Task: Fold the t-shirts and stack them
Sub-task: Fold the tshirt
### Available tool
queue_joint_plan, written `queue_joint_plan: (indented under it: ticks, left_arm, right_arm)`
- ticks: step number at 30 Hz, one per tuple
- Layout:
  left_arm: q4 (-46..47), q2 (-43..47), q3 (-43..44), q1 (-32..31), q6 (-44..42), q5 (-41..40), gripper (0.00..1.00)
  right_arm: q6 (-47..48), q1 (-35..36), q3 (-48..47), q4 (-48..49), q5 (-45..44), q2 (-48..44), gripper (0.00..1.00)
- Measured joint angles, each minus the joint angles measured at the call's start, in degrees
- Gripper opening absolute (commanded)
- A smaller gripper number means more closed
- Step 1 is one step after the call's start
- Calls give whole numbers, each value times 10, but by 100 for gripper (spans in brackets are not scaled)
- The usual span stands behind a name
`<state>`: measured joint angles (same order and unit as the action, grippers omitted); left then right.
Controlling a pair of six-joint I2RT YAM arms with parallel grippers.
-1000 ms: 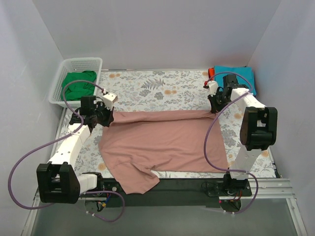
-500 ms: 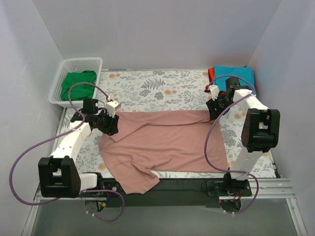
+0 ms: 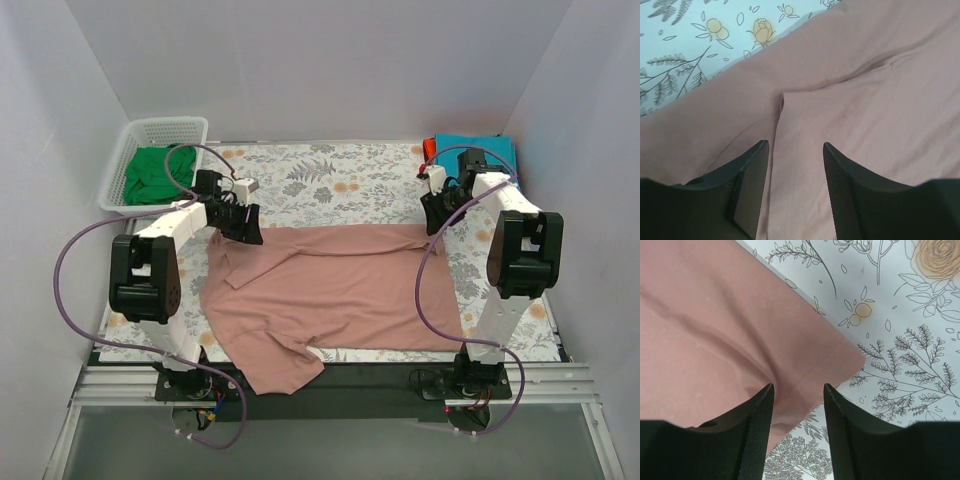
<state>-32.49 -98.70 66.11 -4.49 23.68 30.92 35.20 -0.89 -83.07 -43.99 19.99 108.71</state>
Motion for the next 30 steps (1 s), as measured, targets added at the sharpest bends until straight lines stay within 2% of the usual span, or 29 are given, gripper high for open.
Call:
queue_joint_plan:
  ticks: [3,12,15,16,19,20,21,24,29,30]
  left_arm:
    - [12,-29,5,-12,13,0,48]
    - [34,-86,20,-40,29,-4,49]
    - [37,-89,21,-45,32,-4,46]
    - [39,-89,23,-47,34,-4,44]
    - [43,-89,24,-52,39,1,29]
    - [44,-88,24,-54,40,3,16]
    - [43,-87,24,-55,43,5,10]
    - [42,-77,24,-62,41,14,0]
    - [-2,-30,19,-94,7,47,0]
    - [-17,-16,15,-108,-5,56,11]
  right_arm:
    - [0,0,0,-3,-6,16,55]
    - [19,0,5,-16,-19,20,53]
    - [27,0,10,-19,-18,20,53]
    - [29,0,12,-23,-18,20,53]
    - [40,0,15,-34,-19,20,53]
    - [42,0,15,-37,-19,20,53]
    - [45,0,15,-40,-19,18,53]
    - [56,0,20,-44,-21,10,53]
    - [73,0,23,-57,-28,-3,53]
    - [76,0,23,-57,-30,-5,53]
